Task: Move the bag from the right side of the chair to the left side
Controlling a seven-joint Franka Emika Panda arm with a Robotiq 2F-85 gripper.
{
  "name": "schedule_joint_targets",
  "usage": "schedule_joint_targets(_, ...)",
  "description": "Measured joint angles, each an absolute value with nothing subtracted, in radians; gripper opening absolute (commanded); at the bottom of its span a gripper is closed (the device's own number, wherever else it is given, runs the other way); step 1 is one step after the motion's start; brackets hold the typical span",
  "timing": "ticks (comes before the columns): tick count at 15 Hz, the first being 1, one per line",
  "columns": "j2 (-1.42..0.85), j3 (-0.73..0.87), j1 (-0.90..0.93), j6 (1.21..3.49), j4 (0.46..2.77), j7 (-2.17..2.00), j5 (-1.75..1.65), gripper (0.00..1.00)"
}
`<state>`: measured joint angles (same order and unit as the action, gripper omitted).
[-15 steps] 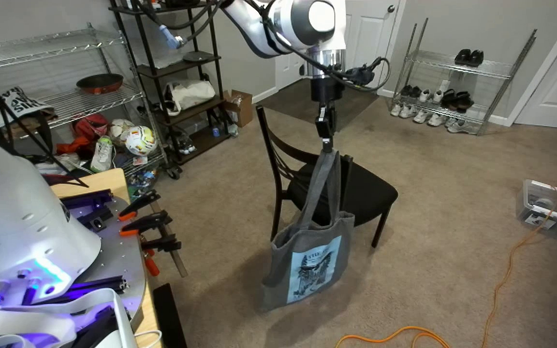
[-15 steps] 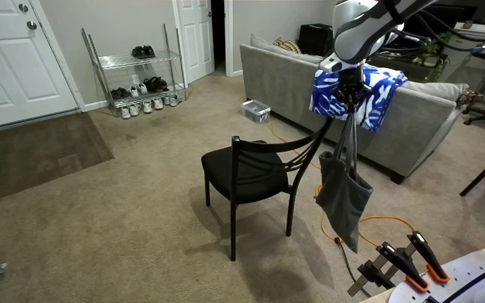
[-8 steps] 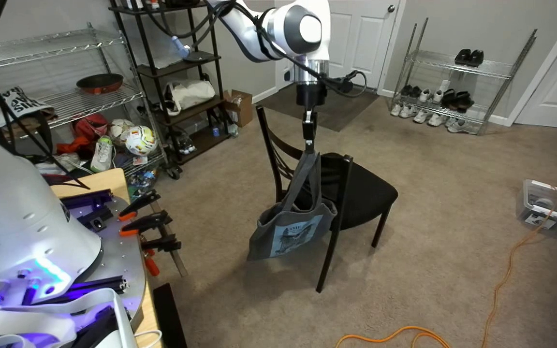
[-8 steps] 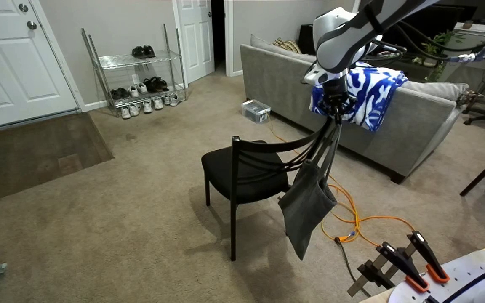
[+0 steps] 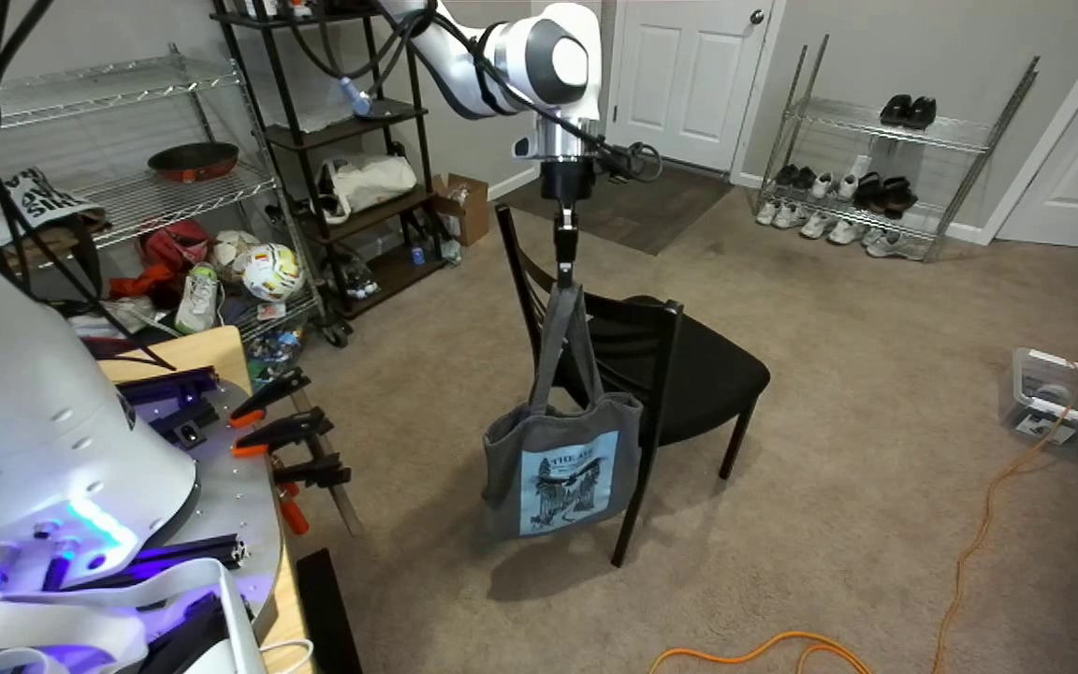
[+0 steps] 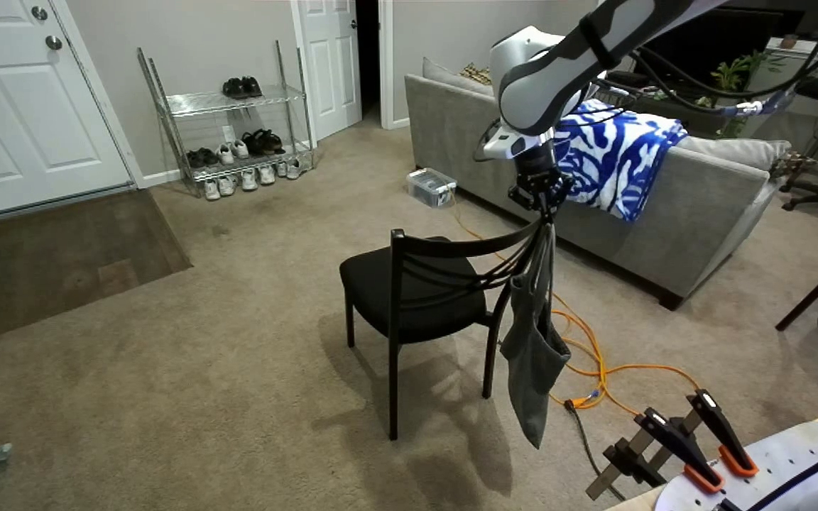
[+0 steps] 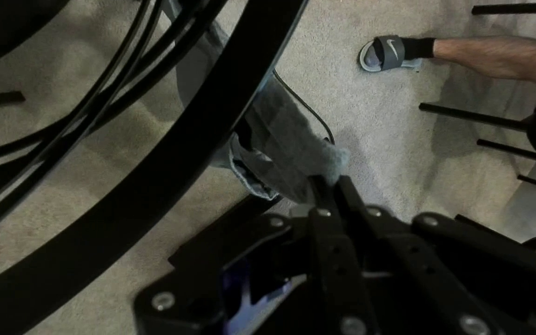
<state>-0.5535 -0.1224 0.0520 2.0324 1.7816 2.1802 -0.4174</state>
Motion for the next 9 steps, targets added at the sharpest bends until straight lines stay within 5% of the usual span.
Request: schedule_joint_targets(9, -0.585, -0.135, 0.124, 2.010, 1.758, 2.255, -0.457, 0.02)
